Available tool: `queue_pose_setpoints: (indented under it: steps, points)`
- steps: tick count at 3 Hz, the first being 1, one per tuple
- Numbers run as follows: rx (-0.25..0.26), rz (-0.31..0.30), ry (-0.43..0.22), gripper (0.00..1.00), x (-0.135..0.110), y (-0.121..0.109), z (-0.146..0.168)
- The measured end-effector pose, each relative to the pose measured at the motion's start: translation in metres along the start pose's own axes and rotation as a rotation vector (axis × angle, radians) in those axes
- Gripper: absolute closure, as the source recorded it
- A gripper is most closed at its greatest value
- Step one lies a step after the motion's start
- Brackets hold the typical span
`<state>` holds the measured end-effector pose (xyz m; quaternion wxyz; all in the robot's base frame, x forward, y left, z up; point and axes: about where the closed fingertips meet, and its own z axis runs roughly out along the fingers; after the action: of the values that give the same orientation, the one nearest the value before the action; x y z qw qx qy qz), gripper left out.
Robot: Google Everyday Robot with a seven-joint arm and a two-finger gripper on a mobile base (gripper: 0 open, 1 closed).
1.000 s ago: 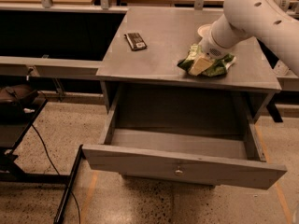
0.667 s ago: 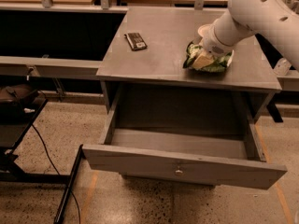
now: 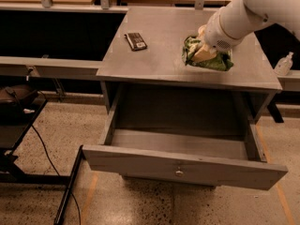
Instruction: Place green jalapeno chip bag into top drawer
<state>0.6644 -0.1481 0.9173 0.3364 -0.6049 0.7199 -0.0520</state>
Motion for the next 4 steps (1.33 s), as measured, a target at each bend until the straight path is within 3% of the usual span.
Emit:
queue_pose_setpoints:
  steps: [1,2,3,4]
  points:
    - [-0.094,-0.008,-0.026,1.00,-0.026,0.049,-0.004]
    - [-0.183,0.000,-0.047,1.00,-0.033,0.082,0.011]
    - [-0.211,-0.017,-0.079,0.83,-0.036,0.101,0.021]
    - [-0.216,-0.022,-0.093,0.59,-0.033,0.108,0.028]
